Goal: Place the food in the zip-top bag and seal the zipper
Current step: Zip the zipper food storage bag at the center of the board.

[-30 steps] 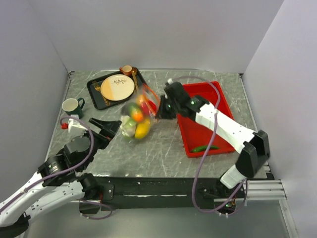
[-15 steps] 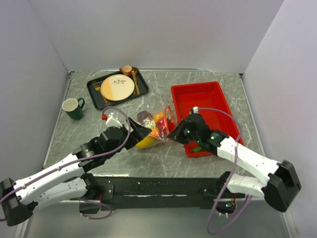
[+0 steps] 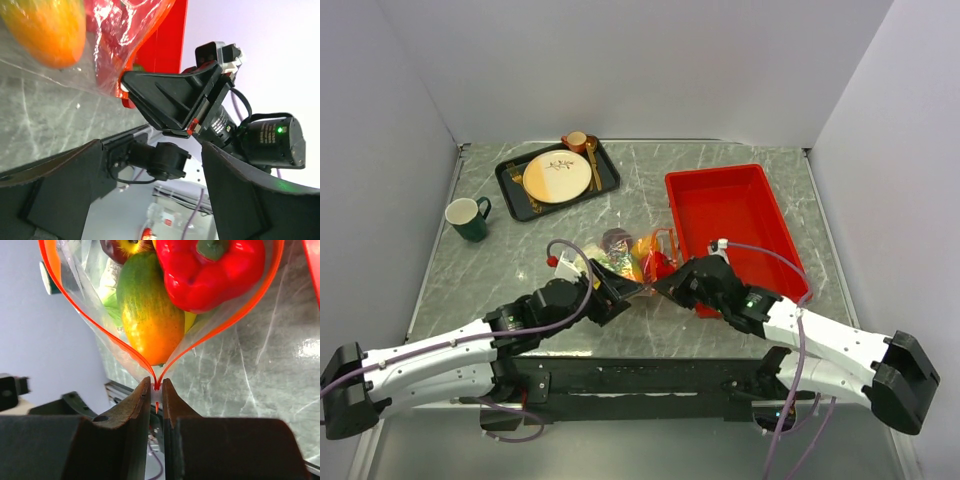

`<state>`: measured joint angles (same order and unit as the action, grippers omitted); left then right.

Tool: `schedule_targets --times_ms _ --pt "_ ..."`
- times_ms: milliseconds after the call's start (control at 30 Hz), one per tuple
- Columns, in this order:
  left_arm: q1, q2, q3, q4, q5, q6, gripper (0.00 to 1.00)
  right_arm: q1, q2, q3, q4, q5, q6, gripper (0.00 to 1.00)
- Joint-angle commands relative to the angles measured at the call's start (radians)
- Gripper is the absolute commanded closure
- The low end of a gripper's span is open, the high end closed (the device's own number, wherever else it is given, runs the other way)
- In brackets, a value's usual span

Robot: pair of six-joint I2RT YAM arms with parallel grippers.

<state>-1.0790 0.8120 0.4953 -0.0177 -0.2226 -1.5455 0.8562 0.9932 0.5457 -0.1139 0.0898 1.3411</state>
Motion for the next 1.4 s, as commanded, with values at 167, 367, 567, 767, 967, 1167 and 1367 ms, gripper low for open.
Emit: schedule_targets --times_ms 167,367,567,767,967,1167,1367 --pt "-0.047 0.067 -0.035 0.100 -0.007 -0.113 0.40 0.041 -0.136 -0.090 0.120 0.053 0.176 1.00" --pt "-0.091 0.139 -0.044 0.195 -0.018 -0.140 0.40 0.052 -0.220 -0.144 0.120 0.087 0.236 1.00" --pt "-0.099 0.213 -0.055 0.291 -0.017 -0.174 0.44 0.053 -0.235 -0.133 0.082 0.051 0.239 1.00" --pt "-0.101 0.242 -0.067 0.317 -0.004 -0.191 0.47 0.052 -0.255 -0.128 0.057 0.019 0.205 1.00" --pt "-0.101 0.211 -0.075 0.297 -0.058 -0.185 0.41 0.044 -0.217 -0.113 0.073 -0.064 0.175 1.00" --pt "-0.098 0.204 -0.121 0.335 -0.077 -0.229 0.42 0.041 -0.246 -0.090 0.046 -0.058 0.156 1.00" --pt "-0.098 0.213 -0.107 0.312 -0.081 -0.219 0.52 0.041 -0.261 -0.096 0.051 -0.074 0.174 1.00"
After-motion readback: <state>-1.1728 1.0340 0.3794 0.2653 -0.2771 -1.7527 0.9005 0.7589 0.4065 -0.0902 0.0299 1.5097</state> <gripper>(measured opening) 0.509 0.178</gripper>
